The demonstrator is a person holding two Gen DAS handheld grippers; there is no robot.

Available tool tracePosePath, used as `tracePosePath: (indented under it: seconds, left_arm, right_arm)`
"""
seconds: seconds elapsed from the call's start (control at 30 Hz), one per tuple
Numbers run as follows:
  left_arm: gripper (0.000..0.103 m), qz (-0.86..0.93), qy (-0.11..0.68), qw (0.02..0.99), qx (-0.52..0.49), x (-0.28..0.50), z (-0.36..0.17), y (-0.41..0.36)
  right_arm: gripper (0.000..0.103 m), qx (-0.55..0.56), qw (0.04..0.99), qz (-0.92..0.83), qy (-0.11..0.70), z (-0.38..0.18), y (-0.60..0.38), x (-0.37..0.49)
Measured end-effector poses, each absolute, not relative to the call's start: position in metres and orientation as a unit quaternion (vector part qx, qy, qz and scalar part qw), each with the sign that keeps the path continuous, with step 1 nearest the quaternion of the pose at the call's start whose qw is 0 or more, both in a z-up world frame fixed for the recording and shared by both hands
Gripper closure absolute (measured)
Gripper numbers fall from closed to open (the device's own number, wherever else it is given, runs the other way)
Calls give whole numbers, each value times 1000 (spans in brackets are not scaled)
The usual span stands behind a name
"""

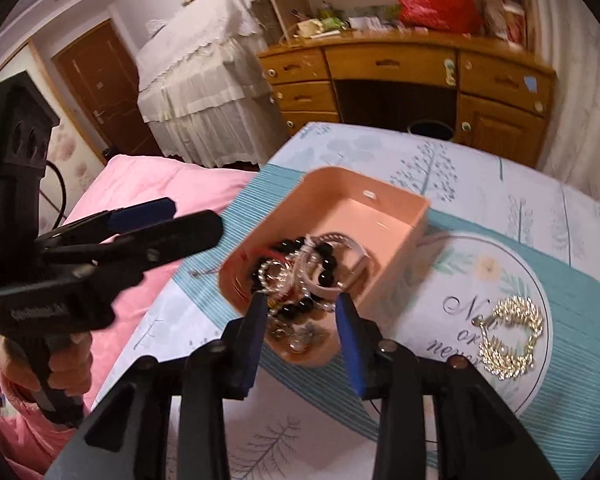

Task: Organize jewelry
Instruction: 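Carry the flower pin and red bracelet into the pink box and open both grippers, then move the right gripper onto the gold leaf brooch and close on it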

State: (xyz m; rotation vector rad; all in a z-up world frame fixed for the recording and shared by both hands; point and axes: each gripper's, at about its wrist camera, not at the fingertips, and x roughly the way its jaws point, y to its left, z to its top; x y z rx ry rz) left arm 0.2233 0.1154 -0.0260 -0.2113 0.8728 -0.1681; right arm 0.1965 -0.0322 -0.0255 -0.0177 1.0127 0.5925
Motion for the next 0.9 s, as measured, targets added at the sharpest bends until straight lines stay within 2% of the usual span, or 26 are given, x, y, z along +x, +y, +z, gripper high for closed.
tracePosePath:
  seconds: [0.1,0.23,0.43,0.5,0.53,0.57,0.9]
  left_arm:
    - [11,-59,425,899,-88,223,-29,116]
    - [8,-37,433,898,-72,218,-35,117]
    - [8,-47,456,883,-95,210,-42,124]
    - [7,-40,464,880,-86,207,-45,121]
    - [7,-34,470,879,-78,205,-47,119]
    - [7,-33,473,878,-70,202,-50,116]
    - [7,-64,495,865,-54,185,-68,96]
  right_arm:
    - [67,-4,836,271,477,-26,-41,199]
    - [53,2,848,239,473,-25,-58,205]
    - [51,47,856,192,477,-23,-98,219]
    - [40,69,856,176,481,-23,-113,224]
    - [31,76,858,163,481,-24,-119,225]
    - [29,81,860,151,481,-25,-125,227]
    - [29,50,847,33,528,-74,-163,245]
